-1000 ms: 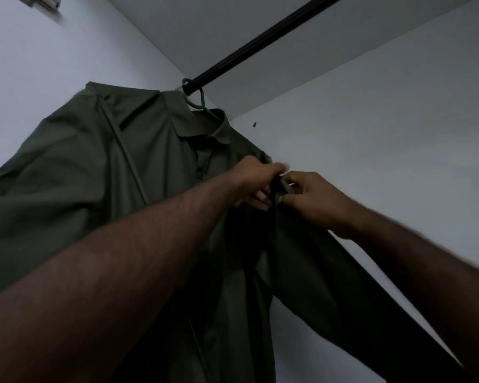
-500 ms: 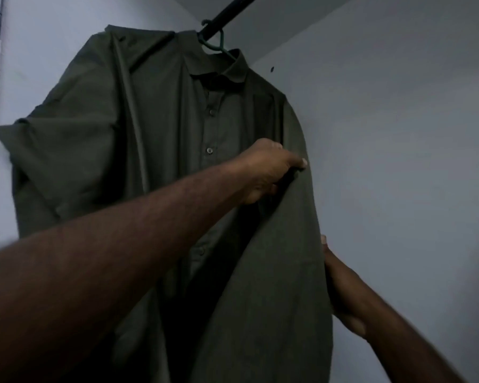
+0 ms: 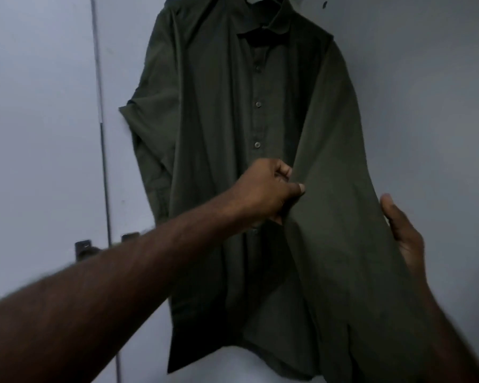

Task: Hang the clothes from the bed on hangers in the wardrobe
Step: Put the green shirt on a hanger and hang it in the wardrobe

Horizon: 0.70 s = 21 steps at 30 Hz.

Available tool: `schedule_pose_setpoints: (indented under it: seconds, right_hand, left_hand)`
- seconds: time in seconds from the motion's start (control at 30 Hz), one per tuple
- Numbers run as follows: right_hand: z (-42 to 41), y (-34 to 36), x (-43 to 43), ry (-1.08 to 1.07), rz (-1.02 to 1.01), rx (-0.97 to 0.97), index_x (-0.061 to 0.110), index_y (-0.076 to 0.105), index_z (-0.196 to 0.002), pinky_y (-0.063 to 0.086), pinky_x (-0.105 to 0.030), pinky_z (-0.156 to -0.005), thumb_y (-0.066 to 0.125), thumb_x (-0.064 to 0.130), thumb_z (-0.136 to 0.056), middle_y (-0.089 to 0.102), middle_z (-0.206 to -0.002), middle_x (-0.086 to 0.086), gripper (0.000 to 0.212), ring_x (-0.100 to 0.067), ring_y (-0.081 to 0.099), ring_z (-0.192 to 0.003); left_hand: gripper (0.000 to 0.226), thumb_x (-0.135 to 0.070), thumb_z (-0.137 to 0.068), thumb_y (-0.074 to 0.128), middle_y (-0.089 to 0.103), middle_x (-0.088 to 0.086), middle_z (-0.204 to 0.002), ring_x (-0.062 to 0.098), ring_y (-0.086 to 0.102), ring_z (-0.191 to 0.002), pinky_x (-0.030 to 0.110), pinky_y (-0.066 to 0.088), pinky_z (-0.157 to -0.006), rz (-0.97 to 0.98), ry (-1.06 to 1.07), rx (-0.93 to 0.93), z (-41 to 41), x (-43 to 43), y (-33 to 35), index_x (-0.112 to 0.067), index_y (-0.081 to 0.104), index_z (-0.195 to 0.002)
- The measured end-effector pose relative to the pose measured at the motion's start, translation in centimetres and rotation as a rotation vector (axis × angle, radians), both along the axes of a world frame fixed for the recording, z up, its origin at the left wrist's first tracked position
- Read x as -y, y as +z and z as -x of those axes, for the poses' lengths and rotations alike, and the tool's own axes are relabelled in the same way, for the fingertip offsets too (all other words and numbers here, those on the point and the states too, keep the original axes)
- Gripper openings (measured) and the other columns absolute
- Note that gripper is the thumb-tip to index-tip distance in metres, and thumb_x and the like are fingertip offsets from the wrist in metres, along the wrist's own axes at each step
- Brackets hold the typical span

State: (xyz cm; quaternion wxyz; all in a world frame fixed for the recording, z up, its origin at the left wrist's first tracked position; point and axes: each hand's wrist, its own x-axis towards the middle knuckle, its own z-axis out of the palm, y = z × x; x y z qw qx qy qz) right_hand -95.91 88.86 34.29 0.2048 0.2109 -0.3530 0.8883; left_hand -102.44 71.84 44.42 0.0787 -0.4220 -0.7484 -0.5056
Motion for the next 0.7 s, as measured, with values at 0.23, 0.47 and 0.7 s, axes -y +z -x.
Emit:
schedule_pose_setpoints:
  seconds: [0.23, 0.47, 0.7]
  right_hand:
    - [-1.5, -2.4, 4.8, -0.007, -0.103, -0.015, 0.007, 0.075, -0.108, 0.06, -0.039, -0.072, 0.078, 0.023, -0.061, 0.072, -0.112, -0.013, 0.05, -0.028, 0.071, -0.099]
    - [-0.2, -3.4, 7.4, 0.015, -0.076, 0.071, 0.003, 0.056, -0.131, 0.052, -0.043, -0.095, 0.053, -0.007, -0.08, 0.065, -0.126, -0.016, 0.052, -0.031, 0.064, -0.116]
    - [-0.9, -3.8, 7.6, 0.055, -0.071, 0.089, 0.003, 0.058, -0.129, 0.051, -0.044, -0.096, 0.053, -0.003, -0.082, 0.066, -0.124, -0.017, 0.048, -0.031, 0.065, -0.114]
  left_hand:
    - [0.028, -0.017, -0.088, 0.07, 0.06, -0.001, -0.07, 0.008, 0.057, -0.057, 0.026, 0.05, -0.054, 0.022, 0.175, -0.141, -0.9, 5.0, -1.6, -0.012, 0.058, -0.112]
    - [0.013, -0.017, -0.097, 0.052, 0.066, 0.002, -0.09, 0.011, 0.062, -0.073, 0.023, 0.053, -0.064, -0.105, 0.673, -0.393, 2.7, 10.9, -1.9, -0.011, 0.062, -0.103]
    - [0.038, -0.018, -0.092, 0.062, 0.062, 0.009, -0.12, 0.024, 0.061, -0.106, 0.035, 0.053, -0.09, 0.128, 0.599, -0.122, 5.8, 10.1, -4.2, -0.009, 0.052, -0.128]
